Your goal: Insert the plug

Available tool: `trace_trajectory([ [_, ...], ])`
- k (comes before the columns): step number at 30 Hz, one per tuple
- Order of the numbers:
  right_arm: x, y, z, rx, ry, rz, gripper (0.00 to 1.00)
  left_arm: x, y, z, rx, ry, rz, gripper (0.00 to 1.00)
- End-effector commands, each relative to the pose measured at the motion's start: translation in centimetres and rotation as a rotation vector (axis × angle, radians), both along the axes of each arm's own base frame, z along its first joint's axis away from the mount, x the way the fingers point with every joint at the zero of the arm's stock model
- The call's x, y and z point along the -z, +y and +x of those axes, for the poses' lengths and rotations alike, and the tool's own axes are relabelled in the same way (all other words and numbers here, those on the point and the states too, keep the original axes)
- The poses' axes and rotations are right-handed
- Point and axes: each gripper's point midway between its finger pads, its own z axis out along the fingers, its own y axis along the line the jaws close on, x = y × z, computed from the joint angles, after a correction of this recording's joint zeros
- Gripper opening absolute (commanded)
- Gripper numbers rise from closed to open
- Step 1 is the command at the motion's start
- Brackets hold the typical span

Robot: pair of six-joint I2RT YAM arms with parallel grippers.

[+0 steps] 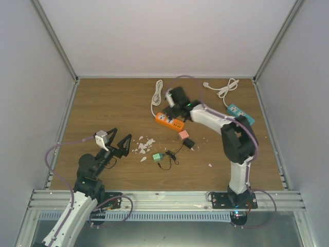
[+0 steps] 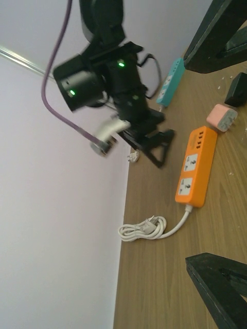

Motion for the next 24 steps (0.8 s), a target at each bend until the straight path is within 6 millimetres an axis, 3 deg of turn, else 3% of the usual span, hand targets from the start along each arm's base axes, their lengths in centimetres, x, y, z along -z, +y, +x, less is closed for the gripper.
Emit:
trace_trajectory([
  [1, -6.3, -10.0, 4.6, 0.333, -0.136, 0.055, 1.00, -0.4, 0.1, -0.1, -0.005, -0.028, -0.009, 0.99],
  [4, -7.5, -17.5, 5.8, 0.546, -0.179, 0.074, 1.00, -0.4, 0.1, -0.1, -0.004, -0.029, -0.008, 0.99],
  [7, -7.5, -23.2, 5.8, 0.640, -0.213, 0.062, 1.00, -0.5, 0.1, -0.1, -0.005, -0.032, -0.009, 0.99],
  [10, -7.1, -28.0, 5.5, 0.704, -0.246, 0.003, 1.00, -0.5, 0.0, -0.2, -0.002, -0.034, -0.008, 0.99],
  [12, -5.3, -29.4, 5.6, 0.664, -0.127, 0.095, 1.00, -0.5, 0.1, -0.2, -0.003, -0.033, -0.007, 0.99],
  [15, -4.3, -34.2, 6.0, 0.679, -0.062, 0.224, 1.00, -0.5, 0.0, -0.2, -0.002, -0.034, -0.008, 0.99],
  [18, -2.9, -36.2, 6.2, 0.631, -0.053, 0.174, 1.00, -0.6, 0.1, -0.2, -0.003, -0.035, -0.008, 0.99],
  [20, -0.6, -36.9, 5.7, 0.609, -0.008, 0.113, 1.00, -0.5, 0.1, -0.1, -0.005, -0.035, -0.007, 0.99],
  [24, 3.7, -36.2, 5.3, 0.551, 0.091, 0.096, 0.98, -0.5, 0.1, -0.1, -0.005, -0.035, -0.008, 0.99],
])
